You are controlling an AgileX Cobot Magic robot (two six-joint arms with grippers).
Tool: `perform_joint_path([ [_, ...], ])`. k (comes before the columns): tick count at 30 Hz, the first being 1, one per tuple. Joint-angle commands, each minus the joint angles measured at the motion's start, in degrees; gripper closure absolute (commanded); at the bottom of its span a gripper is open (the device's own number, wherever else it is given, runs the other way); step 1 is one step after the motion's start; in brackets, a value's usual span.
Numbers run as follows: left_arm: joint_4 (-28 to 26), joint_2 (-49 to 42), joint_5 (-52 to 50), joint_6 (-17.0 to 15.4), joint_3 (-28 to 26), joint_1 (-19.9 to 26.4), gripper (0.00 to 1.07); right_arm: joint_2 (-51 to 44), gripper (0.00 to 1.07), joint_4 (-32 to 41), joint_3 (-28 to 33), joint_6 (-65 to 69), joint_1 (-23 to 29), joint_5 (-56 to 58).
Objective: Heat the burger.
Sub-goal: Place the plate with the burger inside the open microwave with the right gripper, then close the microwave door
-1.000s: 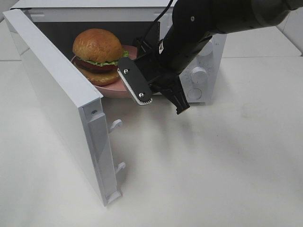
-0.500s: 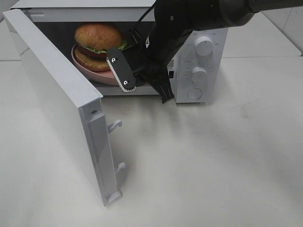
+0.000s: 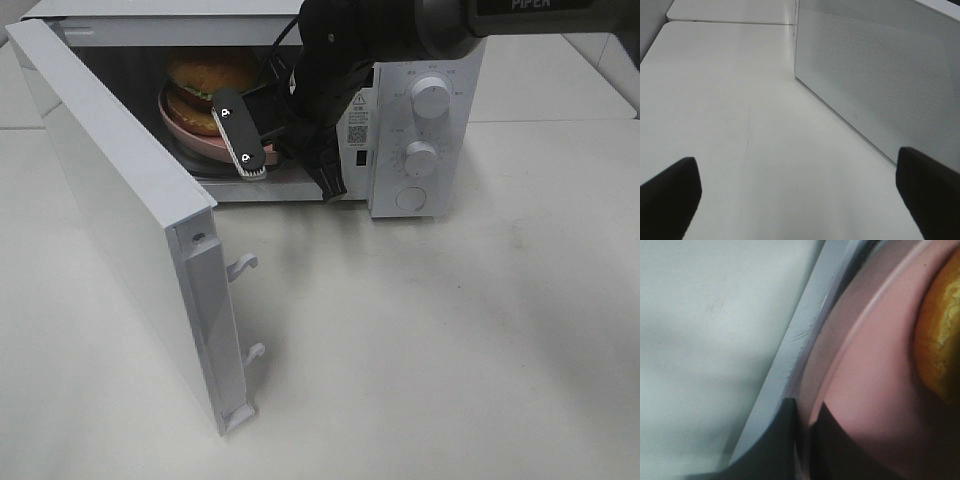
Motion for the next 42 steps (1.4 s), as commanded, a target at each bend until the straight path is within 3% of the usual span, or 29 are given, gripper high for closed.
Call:
perform_joint_path([
  [1,0.3,-1.0,-0.1,-0.3,0.1,-0.1,0.09,0.3,1.07,-2.3,-2.6,1.5,0.2,-1.3],
  [6,0.6,-1.0,-0.1,-0.3,0.1,-0.1,0.09,3.4,1.07,-5.2,-6.7,2.5,0.7,-0.5],
  [19,0.6,-1.0,-0.1,-0.3,0.1,-0.1,0.09,6.3,1.05,-6.6,-8.1,5.1,0.7,-1.5],
  [24,0.6,-1.0,-0.1,-0.3,0.1,-0.1,0.09,6.3,0.93,-6.6,-8.1,8.1,0.7,-3.4],
  [26,0.6,-1.0,-0.1,-0.3,0.1,-0.1,0.09,6.3,0.79,-6.4,-8.1,8.5,0.7,-2.9],
  [29,0.6,-1.0,-0.1,-0.3,0.1,-0.1,0.09,6.3,0.74,-5.9,-8.1,8.5,0.7,-2.8],
  [31,0.6,-1.0,-0.1,-0.3,0.1,-0.1,0.09,6.3,0.62,-3.6,-7.9,8.5,0.7,-2.3],
  [42,0.6,-1.0,-0.1,-0.3,0.1,-0.1,0.09,4.1,0.58,-1.0,-4.6,8.3,0.7,-1.8],
])
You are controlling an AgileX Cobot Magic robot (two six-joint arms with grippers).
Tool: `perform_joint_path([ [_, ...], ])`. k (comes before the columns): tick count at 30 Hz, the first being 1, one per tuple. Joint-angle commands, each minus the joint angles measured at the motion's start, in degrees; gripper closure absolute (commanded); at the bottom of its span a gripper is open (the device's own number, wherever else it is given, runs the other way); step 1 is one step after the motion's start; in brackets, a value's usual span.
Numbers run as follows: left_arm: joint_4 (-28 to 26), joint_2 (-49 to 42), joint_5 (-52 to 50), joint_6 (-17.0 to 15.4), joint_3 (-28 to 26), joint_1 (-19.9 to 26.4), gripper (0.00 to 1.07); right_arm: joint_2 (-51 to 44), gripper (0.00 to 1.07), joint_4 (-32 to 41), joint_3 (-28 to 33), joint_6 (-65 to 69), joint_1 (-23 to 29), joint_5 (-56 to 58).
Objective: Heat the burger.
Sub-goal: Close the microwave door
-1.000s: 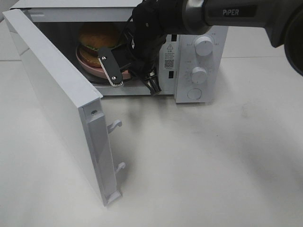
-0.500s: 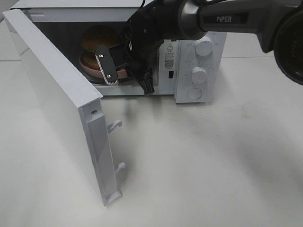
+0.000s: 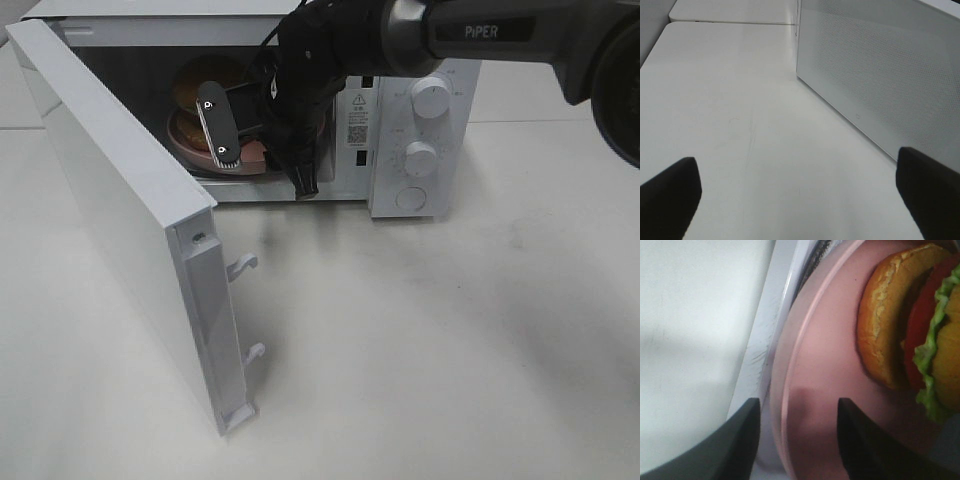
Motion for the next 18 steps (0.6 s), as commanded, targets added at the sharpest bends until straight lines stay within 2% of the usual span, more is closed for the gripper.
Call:
perform_joint_path([
  [1,0.2,-1.0,-0.1,-0.3,0.1,-0.1,0.09,-2.2,0.57,1.5,3.4,0.3,0.2,0.1],
  [3,0.2,-1.0,-0.1,-0.3,0.1,-0.1,0.09,-3.6,0.54,1.7,5.7,0.3,0.2,-1.6],
  [4,0.2,-1.0,-0.1,-0.3,0.1,-0.1,0.09,-5.2,0.50,2.3,8.3,0.4,0.2,-3.9],
  [5,0.2,-1.0,-0.1,-0.3,0.1,-0.1,0.09,-5.2,0.50,2.3,8.3,0.4,0.2,-3.9],
  [7,0.2,-1.0,-0.1,-0.3,0.1,-0.1,0.09,-7.2,0.42,2.6,11.5,0.9,0.2,-5.6],
  [10,0.2,-1.0,-0.1,-0.3,0.1,-0.1,0.09,-9.2,0.36,2.6,14.4,1.0,0.1,-6.5],
  [18,0.2,-1.0,-0.1,-0.3,0.1,-0.1,0.09,-13.5,0.33,2.6,21.1,1.8,0.1,-9.7],
])
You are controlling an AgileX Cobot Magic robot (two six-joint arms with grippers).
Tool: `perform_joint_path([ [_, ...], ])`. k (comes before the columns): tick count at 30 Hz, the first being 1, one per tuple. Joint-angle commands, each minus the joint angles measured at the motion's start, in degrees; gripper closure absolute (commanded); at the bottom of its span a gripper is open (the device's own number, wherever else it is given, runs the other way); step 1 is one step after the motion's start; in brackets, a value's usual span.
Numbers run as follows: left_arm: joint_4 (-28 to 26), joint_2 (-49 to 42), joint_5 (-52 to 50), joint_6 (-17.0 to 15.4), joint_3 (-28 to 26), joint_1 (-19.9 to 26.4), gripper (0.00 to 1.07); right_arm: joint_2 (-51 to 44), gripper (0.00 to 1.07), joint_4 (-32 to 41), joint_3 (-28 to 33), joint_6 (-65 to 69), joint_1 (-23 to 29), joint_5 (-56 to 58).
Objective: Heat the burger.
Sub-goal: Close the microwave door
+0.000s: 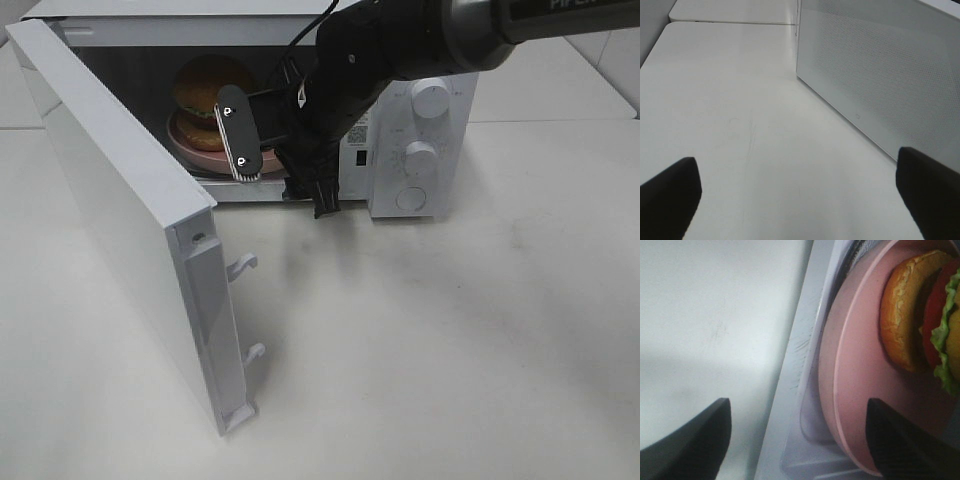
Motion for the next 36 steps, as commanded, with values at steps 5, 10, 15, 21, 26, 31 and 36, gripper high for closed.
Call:
perform_joint_path([
  [5,0.2,-1.0,-0.1,-0.3,0.1,-0.1,0.09,-5.3,0.33,0.0,6.8,2.2,0.1,-3.4],
  [10,0.2,-1.0,-0.1,-0.3,0.1,-0.1,0.09,-9.4,0.33,-0.1,11.6,2.3,-0.7,-4.8],
  [15,0.2,-1.0,-0.1,-0.3,0.1,-0.1,0.09,-13.1,0.33,-0.1,16.5,2.3,-2.4,-5.5],
  [21,0.2,-1.0,-0.1,-0.3,0.1,-0.1,0.09,-17.9,0.33,-0.1,22.6,2.3,-3.3,-7.8],
  [26,0.2,-1.0,-0.1,-0.3,0.1,-0.1,0.09,-23.3,0.33,0.1,29.9,4.4,-3.3,-10.5],
  [31,0.2,-1.0,-0.1,-0.3,0.1,-0.1,0.09,-25.2,0.33,0.1,32.3,8.4,-3.3,-11.2],
  [36,0.2,-1.0,-0.1,-0.3,0.1,-0.1,0.09,-30.3,0.33,0.1,37.1,18.4,-3.3,-13.8],
])
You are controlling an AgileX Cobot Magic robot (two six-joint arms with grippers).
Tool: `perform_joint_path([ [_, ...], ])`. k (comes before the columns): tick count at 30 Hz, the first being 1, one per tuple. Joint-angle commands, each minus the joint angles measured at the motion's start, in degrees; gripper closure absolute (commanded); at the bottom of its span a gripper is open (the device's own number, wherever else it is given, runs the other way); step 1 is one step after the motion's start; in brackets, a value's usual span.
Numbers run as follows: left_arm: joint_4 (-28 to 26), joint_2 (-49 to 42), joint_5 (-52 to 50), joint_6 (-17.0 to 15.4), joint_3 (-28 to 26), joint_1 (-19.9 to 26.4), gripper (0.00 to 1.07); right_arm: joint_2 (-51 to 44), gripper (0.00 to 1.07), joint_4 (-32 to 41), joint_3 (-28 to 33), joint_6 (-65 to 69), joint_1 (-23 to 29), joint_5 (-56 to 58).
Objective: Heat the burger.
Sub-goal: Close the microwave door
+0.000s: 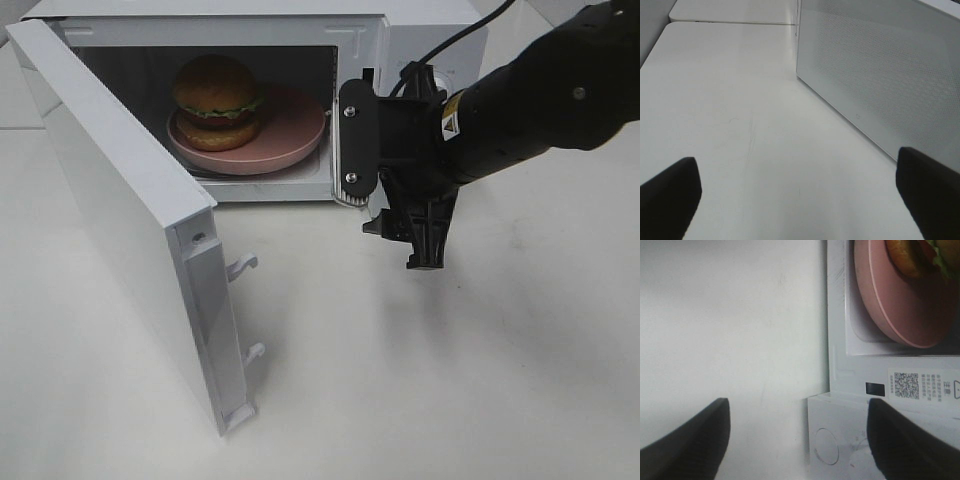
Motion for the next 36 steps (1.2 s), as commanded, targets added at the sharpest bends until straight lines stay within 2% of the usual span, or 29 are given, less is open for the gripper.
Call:
perform_joint_path([
  [1,0.2,-1.0,-0.1,-0.3,0.1,-0.1,0.09,-2.3,0.33,-0.1,1.4,4.1,-0.2,-1.0],
  [6,0.2,-1.0,-0.1,-0.3,0.1,-0.1,0.09,-5.3,0.33,-0.1,4.2,9.7,-0.2,-0.9],
  [8,0.2,-1.0,-0.1,-0.3,0.1,-0.1,0.09,-8.3,0.33,-0.1,6.7,17.1,-0.2,-0.3],
  [11,0.2,-1.0,-0.1,-0.3,0.1,-0.1,0.09,-9.2,0.33,-0.1,7.4,18.9,-0.2,-0.2],
  [14,0.2,-1.0,-0.1,-0.3,0.1,-0.1,0.09,-12.1,0.34,-0.1,9.6,26.9,-0.2,2.5],
  [26,0.2,-1.0,-0.1,-0.3,0.1,-0.1,0.09,-19.9,0.34,-0.1,10.6,49.0,-0.2,23.5],
  [36,0.2,-1.0,-0.1,-0.3,0.1,-0.1,0.09,-26.3,0.34,-0.1,10.6,54.4,-0.2,36.6],
])
